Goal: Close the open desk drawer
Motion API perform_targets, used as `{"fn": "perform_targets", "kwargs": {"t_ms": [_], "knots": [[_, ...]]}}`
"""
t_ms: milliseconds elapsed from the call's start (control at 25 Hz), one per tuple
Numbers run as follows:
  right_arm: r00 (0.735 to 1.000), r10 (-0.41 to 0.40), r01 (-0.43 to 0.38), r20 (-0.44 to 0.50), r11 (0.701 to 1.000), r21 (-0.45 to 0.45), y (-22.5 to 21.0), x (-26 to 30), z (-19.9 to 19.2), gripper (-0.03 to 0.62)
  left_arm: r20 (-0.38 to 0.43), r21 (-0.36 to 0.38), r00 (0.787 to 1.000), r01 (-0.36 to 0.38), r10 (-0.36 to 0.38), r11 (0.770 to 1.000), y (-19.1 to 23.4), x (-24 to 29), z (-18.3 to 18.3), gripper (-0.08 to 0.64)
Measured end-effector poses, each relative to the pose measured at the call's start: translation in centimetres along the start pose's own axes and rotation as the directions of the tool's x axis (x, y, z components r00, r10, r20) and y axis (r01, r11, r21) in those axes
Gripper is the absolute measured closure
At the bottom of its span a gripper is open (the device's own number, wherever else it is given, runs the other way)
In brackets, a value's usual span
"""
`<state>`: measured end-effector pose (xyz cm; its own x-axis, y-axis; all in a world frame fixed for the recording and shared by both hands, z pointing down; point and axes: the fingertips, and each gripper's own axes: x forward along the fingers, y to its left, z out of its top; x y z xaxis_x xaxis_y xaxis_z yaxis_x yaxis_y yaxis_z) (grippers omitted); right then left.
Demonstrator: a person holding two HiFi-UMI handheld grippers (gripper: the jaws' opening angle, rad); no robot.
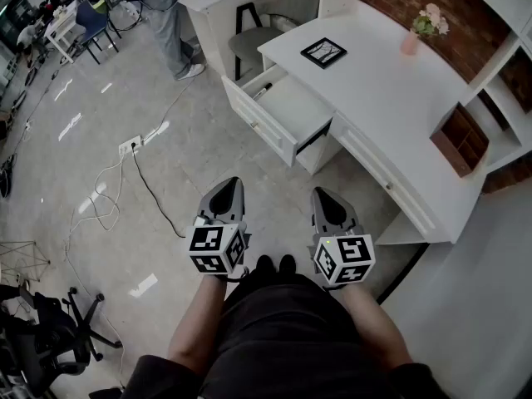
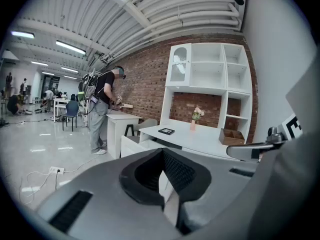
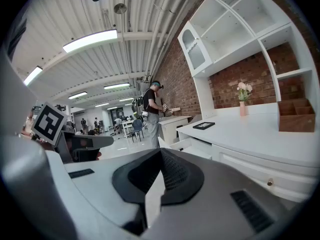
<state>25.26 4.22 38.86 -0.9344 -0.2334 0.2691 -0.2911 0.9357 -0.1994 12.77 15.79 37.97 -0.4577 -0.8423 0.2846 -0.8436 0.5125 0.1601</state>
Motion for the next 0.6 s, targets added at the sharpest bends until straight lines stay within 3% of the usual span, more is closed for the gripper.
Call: {"fn": "perform_targets", "kwargs": {"t_ms": [240,600], "knots": [[1.000,0.022,-0.023,0.016,0.999,0.039,0.8,0.1,-0.1,0.588,0.008,0.005,1.000,-0.011,0.011,1.000,0.4,-0.3,-0.1,0.551],[1.000,0.028,-0.028,0.000,0.999,0.018,0.4,0.9,-0.7,0.588,0.022,-0.043,0.998,-0.052,0.053,0.998,1.4,-0.4,-0.6,0.551]]}}
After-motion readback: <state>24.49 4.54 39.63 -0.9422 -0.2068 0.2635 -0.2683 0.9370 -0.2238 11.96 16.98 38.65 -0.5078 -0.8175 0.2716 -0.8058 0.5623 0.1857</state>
